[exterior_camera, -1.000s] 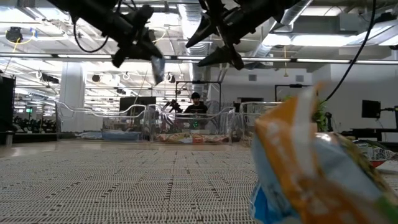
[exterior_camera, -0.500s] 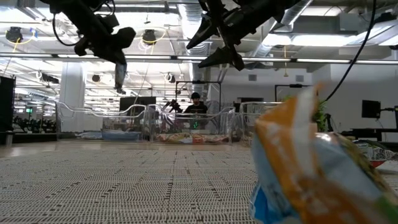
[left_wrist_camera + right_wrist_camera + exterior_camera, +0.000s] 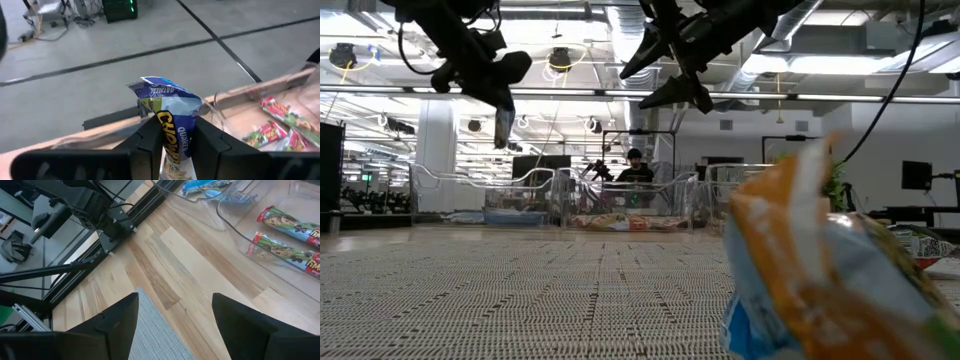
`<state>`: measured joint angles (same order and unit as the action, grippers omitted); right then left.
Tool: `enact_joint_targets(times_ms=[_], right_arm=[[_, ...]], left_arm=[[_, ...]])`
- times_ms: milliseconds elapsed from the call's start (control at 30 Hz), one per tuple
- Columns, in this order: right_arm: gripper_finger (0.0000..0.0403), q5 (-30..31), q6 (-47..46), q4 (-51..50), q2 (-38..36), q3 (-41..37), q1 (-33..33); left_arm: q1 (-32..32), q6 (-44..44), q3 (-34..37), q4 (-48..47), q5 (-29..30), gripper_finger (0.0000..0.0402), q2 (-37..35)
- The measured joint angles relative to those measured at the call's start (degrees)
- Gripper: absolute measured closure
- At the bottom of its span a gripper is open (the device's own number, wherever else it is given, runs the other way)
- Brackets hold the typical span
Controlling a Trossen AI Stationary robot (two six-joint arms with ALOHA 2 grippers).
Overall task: Pick and place Granola Bars by type
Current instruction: Put the blue granola bar into the left transparent bin, then put the red oat granola into the middle transparent bin
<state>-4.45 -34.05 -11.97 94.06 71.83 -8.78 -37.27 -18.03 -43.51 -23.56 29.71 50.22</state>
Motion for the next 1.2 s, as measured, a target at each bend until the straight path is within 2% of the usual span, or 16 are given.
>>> enact_joint_targets(times_ms=[133,433,667,833,933,1000,1200], right_arm=[[0.0159,0.0,0.0,0.0,0.0,0.0,0.0],[0.0159,0.0,0.0,0.3,0.0,0.0,0.0],[0.0159,0.0,0.0,0.4,0.0,0.0,0.0],[0.0159,0.0,0.0,0.4,0.0,0.0,0.0],[0.0159,0.0,0.0,0.4,0.0,0.0,0.0],[0.0159,0.0,0.0,0.4,0.0,0.0,0.0],[0.0159,0.0,0.0,-0.2,0.0,0.0,0.0]], left_arm=[[-1.3,-0.1,0.0,-1.5,-2.8,0.0303,0.0],[-2.1,-0.1,0.0,-1.8,-3.6,0.0234,0.0],[-2.1,-0.3,0.0,-1.8,-4.3,0.0223,0.0],[-2.1,-0.4,0.0,-1.8,-8.8,0.0223,0.0],[-2.1,-0.3,0.0,-1.8,-12.7,0.0223,0.0],[-2.1,1.0,0.0,-1.8,-17.3,0.0223,0.0],[-1.2,8.5,3.7,4.6,-36.4,0.0223,-4.4]])
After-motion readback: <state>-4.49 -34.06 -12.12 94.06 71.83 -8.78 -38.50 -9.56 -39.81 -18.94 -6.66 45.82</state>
